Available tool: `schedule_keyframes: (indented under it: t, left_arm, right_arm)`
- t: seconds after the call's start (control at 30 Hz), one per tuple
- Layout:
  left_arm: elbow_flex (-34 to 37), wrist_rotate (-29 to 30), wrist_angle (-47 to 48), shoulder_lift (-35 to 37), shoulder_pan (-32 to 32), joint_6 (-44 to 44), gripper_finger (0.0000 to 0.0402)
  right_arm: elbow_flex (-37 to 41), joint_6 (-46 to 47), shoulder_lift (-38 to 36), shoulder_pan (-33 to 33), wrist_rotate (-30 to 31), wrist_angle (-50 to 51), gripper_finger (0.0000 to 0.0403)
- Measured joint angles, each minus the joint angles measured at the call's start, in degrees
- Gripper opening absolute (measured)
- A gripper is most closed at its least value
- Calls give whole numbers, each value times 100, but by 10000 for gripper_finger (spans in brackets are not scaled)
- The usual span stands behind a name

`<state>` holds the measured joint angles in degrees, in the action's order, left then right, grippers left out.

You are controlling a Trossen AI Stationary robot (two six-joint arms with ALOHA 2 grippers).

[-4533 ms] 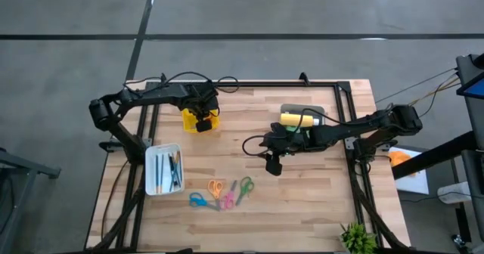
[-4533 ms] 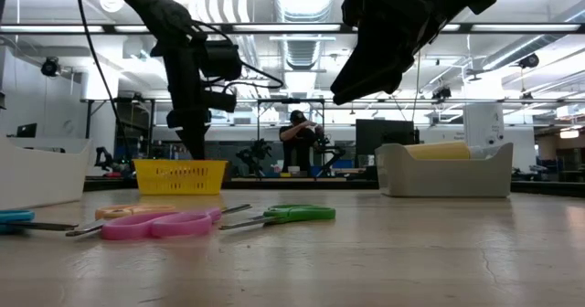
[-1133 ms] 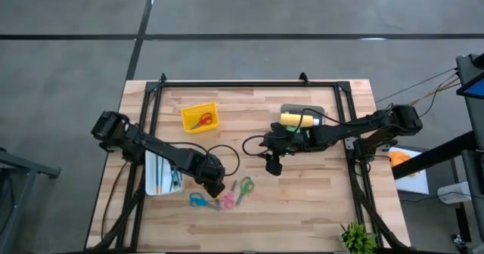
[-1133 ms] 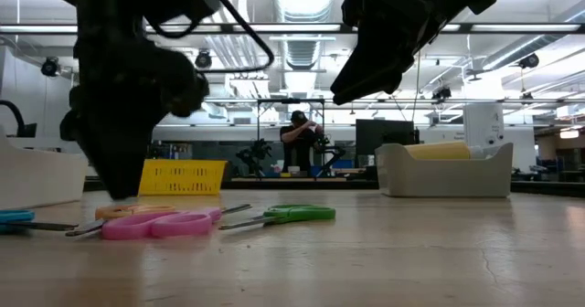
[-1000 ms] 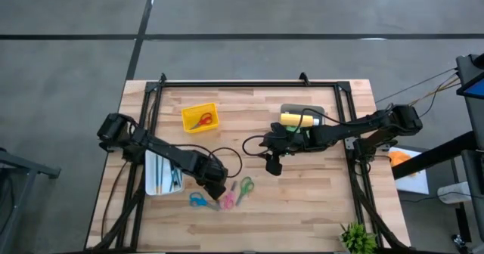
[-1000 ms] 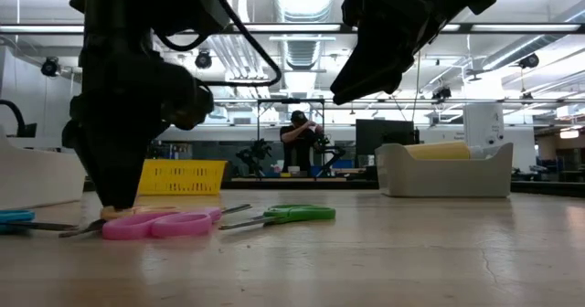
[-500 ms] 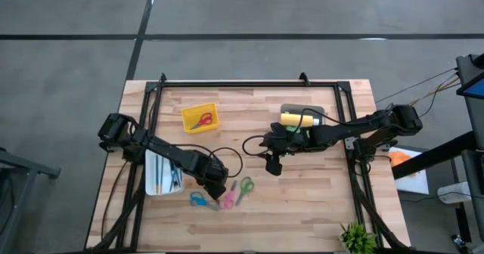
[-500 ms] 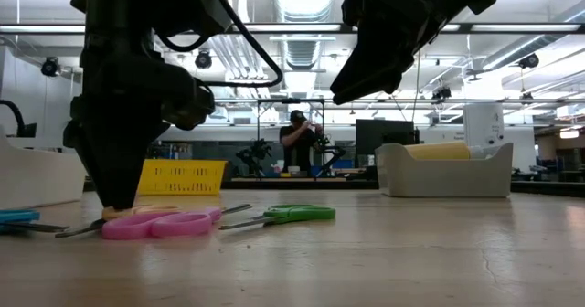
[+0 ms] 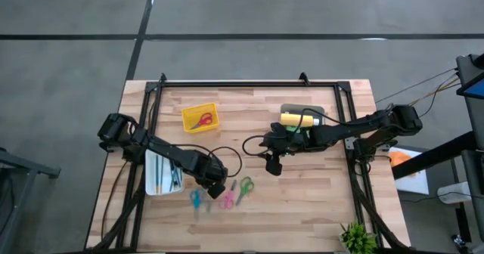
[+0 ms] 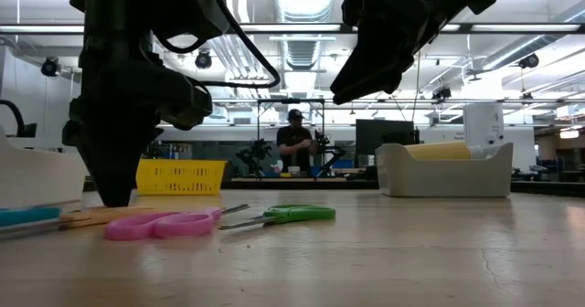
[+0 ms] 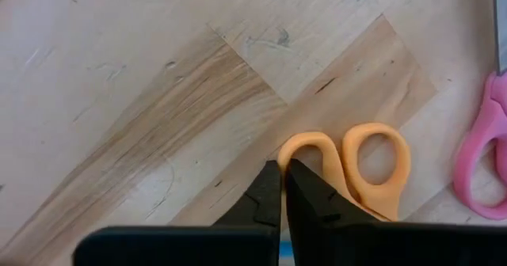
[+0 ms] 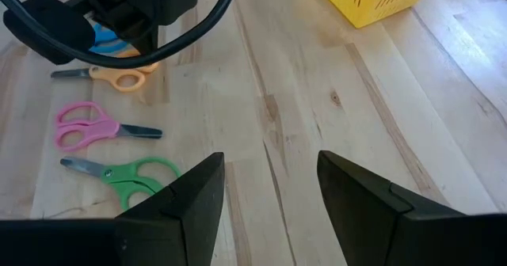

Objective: Pick & Place Paint Supplies
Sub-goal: Put the yellow scissors into the yellow bin

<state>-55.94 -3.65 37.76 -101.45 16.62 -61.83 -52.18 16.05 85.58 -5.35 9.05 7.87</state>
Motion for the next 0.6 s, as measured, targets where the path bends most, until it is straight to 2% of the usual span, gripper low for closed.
schedule_keyframes:
  t: [0.6]
  left_arm:
    - [-64,13,41,-2,-55,1,8]
  right_arm:
    - [0,1,0,-2,-1,-2,201]
